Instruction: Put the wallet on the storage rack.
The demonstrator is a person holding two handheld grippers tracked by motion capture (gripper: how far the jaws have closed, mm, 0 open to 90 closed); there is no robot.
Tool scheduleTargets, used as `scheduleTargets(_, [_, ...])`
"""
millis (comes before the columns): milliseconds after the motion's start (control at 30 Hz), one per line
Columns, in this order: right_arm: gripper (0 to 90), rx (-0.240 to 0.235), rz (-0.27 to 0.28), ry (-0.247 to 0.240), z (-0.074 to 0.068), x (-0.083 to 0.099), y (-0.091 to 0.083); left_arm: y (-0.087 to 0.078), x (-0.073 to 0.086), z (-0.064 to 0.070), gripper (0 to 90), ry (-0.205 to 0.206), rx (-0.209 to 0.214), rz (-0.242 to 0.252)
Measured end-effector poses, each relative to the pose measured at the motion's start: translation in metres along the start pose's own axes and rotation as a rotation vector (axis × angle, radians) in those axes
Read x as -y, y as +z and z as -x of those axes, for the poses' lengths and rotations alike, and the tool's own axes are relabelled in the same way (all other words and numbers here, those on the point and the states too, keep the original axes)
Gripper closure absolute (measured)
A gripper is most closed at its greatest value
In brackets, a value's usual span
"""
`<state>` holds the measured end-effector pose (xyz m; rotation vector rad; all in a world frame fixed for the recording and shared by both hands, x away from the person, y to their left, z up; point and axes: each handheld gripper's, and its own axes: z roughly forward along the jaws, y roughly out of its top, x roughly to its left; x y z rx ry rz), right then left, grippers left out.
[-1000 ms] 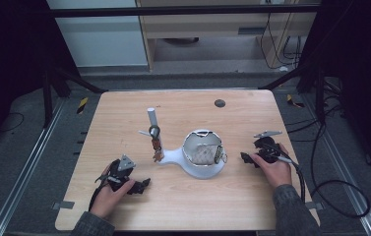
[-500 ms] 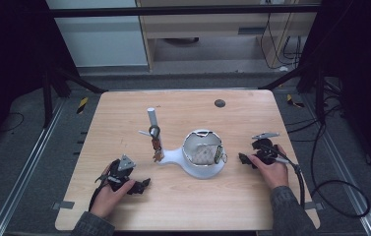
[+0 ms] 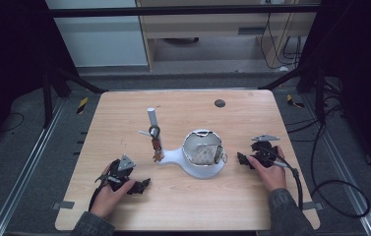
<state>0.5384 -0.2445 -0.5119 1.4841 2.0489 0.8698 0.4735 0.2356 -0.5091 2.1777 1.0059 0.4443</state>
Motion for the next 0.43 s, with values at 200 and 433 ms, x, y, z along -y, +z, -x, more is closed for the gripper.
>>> scheduleTargets(200, [0.2, 0.001, 0.001, 0.002, -0.0002, 0.0000, 0.0001, 0.0001, -0.0001, 0.0000, 0.0, 0.000, 0.000, 0.000])
scheduleTargets(433, [0.3, 0.011, 0.003, 0.011, -0.0009, 0.0018, -0.0019, 0.0006, -0.0006, -0.0001, 0.0, 0.001, 0.001, 0.000])
